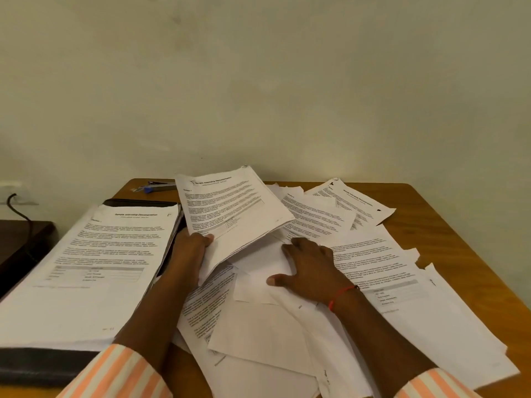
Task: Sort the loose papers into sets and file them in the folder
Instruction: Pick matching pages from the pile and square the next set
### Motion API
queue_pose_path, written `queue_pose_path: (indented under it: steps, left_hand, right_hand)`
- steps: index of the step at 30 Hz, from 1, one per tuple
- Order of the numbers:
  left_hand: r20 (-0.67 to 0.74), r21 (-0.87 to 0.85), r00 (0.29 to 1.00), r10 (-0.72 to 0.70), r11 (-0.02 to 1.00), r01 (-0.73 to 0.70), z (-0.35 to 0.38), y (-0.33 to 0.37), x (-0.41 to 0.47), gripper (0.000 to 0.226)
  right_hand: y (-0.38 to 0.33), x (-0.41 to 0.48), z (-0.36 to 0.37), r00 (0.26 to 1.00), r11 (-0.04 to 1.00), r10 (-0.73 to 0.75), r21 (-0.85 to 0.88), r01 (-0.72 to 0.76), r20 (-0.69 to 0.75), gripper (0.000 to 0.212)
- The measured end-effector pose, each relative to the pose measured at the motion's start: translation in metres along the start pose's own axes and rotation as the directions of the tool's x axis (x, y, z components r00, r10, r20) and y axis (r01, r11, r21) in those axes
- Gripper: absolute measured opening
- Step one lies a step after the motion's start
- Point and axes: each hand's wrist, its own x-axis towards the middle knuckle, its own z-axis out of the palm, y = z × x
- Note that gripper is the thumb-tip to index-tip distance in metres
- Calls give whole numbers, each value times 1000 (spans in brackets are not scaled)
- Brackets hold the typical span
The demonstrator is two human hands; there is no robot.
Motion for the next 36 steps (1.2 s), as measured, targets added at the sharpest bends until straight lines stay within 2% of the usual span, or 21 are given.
queue_pose_path:
  steps: [2,5,8,11,14,18,19,21,23,24,26,28,30,33,35,36]
  left_hand:
    - [41,25,998,-40,999,39,0,-3,6,36]
    - [96,140,995,-37,990,23,1,-3,7,42]
    - [197,241,979,-45,970,-4,4,-4,6,48]
    - [269,294,962,-54,955,-29,7,-3,4,42]
    - [249,299,967,-56,954,-21,7,-4,5,34]
    - [195,271,981,-11,962,-43,9,-7,5,29]
    - [182,258,983,19,964,-66,10,-7,4,27]
    - [157,246,983,93,961,-130,10,-4,1,21]
    - [114,230,980,164,955,-187,10,1,-1,18]
    - [88,202,978,188,958,-202,9,3,-1,19]
    - [27,111,977,210,971,-211,5,7,0,19]
    - [-7,-20,983,181,983,-181,0,12,0,23]
    - [-23,-149,988,150,977,-152,-5,15,2,29]
    - [15,-337,990,143,933,-129,-11,19,0,31]
    - [85,-429,988,129,900,-80,-14,19,0,37]
    - [128,-456,983,132,888,-60,-13,18,-1,40]
  right_hand:
    - [0,2,2,1000,999,-26,21,26,-9,86]
    - [1,1,5,996,995,-72,62,75,-49,85]
    - [3,0,8,994,975,-62,209,79,-87,78]
    - [6,1,12,990,960,-103,249,125,-98,74]
    - [8,1,10,988,963,-119,233,138,-95,73]
    - [9,0,10,982,983,-172,55,177,-73,98]
    - [7,-1,9,981,983,-175,37,178,-83,97]
    - [4,-4,7,978,980,-167,92,179,-125,80]
    - [5,-5,4,967,970,-149,158,183,-204,53]
    - [8,-3,4,960,972,-125,161,168,-250,48]
    - [14,3,4,946,970,-3,230,82,-325,51]
    - [13,6,-2,907,881,208,473,-12,-365,55]
    - [13,6,-8,865,762,338,647,-21,-370,57]
    - [13,4,-12,871,546,401,838,22,-284,60]
    - [11,4,-14,899,429,385,903,24,-207,61]
    - [10,5,-12,919,325,359,945,39,-162,62]
